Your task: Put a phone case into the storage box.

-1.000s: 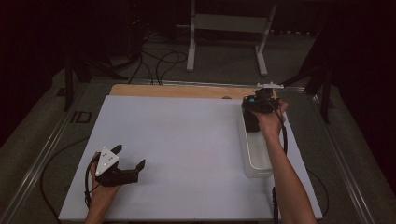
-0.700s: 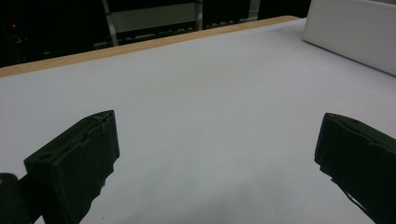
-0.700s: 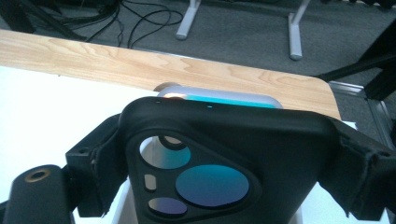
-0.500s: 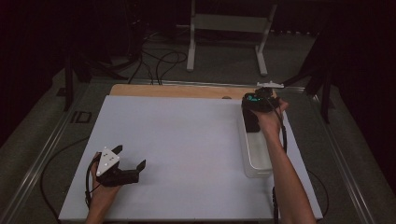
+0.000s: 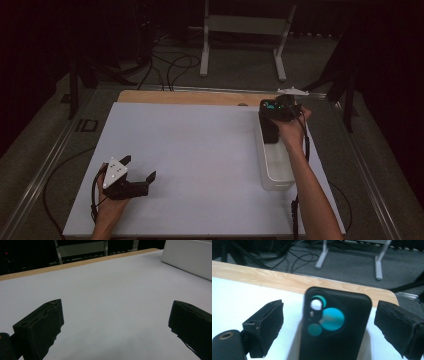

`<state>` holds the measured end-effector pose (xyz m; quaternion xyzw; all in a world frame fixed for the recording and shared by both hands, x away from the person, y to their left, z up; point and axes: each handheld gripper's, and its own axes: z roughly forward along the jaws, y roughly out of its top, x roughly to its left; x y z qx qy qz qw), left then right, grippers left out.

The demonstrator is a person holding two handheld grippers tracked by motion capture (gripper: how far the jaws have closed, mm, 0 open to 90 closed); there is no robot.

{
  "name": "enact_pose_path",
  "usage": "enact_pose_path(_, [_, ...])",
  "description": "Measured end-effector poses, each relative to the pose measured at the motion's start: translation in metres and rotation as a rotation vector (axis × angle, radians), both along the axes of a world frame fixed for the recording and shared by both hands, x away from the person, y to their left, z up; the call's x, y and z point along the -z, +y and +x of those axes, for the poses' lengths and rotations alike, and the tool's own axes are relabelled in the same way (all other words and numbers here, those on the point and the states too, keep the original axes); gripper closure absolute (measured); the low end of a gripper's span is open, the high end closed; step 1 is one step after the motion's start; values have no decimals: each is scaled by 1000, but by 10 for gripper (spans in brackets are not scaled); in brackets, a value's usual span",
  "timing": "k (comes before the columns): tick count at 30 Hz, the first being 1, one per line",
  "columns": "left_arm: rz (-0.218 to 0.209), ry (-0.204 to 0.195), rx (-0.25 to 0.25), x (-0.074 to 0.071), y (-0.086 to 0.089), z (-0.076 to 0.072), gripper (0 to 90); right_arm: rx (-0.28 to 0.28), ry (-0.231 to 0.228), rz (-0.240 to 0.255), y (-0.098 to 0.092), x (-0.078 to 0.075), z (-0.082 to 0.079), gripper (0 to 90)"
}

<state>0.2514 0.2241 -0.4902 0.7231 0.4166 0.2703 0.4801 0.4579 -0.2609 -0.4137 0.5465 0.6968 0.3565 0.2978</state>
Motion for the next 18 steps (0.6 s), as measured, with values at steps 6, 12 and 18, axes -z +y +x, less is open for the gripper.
enact_pose_path(6, [1,5,4,0,-1,0,6,-76,-17,7,6,-6,-21,87])
enact_pose_path(12, [-9,5,6,-1,1,0,6,-155,-33,16,15,-9,-46,87])
enact_pose_path(18, [-19,-2,7,-5,3,-1,6,-221,-62,35,23,-11,-75,88])
